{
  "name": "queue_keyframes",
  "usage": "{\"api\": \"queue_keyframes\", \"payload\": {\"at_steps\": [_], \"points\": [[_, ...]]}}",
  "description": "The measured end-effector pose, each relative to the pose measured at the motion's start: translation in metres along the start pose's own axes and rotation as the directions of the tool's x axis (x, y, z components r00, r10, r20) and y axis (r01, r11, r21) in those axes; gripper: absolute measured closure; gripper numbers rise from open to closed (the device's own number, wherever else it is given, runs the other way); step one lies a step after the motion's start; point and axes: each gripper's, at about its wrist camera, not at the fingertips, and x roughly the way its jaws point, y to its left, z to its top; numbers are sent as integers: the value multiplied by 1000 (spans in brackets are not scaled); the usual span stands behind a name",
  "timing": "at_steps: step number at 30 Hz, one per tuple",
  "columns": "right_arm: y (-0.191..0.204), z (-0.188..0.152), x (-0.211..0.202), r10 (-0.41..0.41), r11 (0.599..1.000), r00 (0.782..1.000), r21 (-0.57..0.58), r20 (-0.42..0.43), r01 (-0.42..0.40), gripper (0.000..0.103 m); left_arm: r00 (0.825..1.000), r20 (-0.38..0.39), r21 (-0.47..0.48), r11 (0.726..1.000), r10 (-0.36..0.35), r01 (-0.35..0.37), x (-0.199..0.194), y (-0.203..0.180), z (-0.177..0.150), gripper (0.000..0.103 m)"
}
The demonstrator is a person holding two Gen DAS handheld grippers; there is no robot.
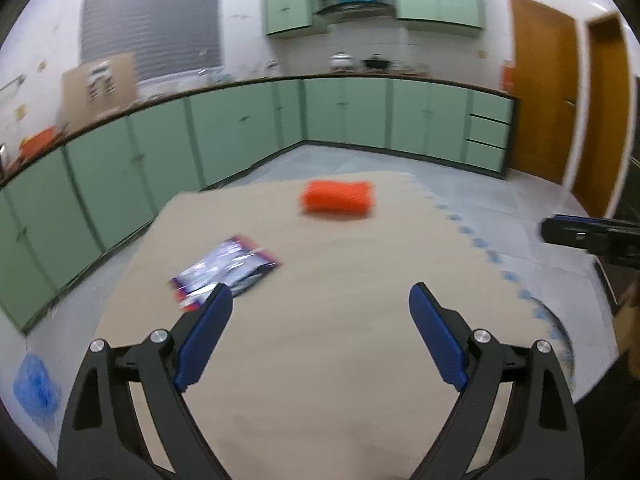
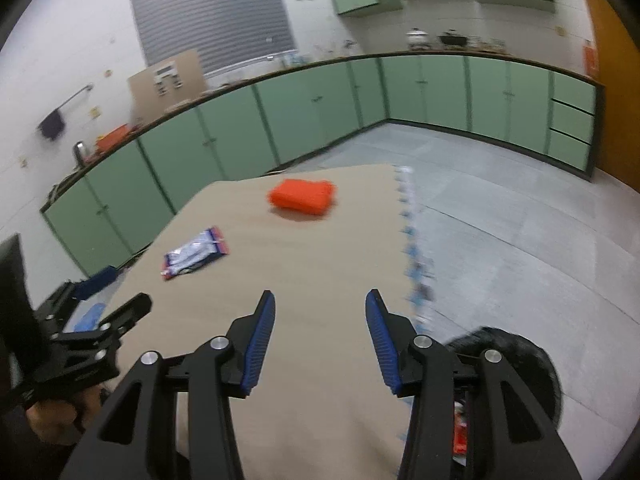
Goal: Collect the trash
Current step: 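Move both open tools back over the table, then grasp the silver-blue wrapper with the left tool and lift it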
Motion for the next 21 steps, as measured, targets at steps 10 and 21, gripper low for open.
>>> {"api": "queue_keyframes", "payload": {"at_steps": [10,21], "points": [[77,7,63,88,992,995,-82,-54,-92,56,991,-99,-80,992,89,-97,62,105,-16,16],[96,15,105,86,991,992,-93,-92,-95,56,959,-282,-130,989,32,-72,135,146,-16,21]]}}
